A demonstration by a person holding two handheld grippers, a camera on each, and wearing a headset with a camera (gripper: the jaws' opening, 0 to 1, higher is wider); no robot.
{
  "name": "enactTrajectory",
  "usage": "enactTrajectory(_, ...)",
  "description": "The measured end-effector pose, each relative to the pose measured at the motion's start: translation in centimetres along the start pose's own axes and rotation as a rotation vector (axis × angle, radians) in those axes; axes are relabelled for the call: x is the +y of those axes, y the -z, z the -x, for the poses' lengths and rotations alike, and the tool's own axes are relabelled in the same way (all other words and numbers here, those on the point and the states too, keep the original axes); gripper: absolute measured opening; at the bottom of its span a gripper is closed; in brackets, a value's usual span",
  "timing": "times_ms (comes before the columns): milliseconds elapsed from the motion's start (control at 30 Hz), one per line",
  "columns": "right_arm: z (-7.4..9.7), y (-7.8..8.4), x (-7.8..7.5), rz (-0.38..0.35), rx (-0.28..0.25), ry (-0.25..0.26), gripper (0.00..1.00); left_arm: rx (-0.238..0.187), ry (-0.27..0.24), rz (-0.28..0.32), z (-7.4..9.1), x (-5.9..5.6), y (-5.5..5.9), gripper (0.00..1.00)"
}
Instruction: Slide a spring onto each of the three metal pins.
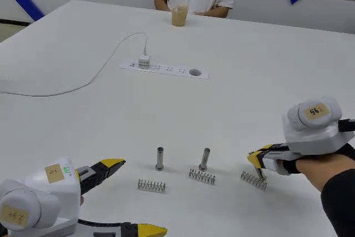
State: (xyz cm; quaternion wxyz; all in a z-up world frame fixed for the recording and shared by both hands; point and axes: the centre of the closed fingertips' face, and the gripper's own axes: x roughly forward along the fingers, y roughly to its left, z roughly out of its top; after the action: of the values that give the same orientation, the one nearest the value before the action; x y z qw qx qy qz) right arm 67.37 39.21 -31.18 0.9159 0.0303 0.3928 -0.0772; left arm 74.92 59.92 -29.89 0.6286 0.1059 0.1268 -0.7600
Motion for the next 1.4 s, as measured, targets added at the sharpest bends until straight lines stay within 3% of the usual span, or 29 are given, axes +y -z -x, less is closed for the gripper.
enactTrajectory(633, 1.7, 0.0, 0.7, -0.005, -0.057, 0.007, 0.09, -0.009, 0.0, -0.017, 0.3, -0.2, -0.6, 0.92)
enactTrajectory(1400, 2.7, 1.1, 0.8, 0.018, -0.059, 0.011, 0.1, -0.008, 0.014, -0.032, 0.3, -1.0, -1.0, 0.92)
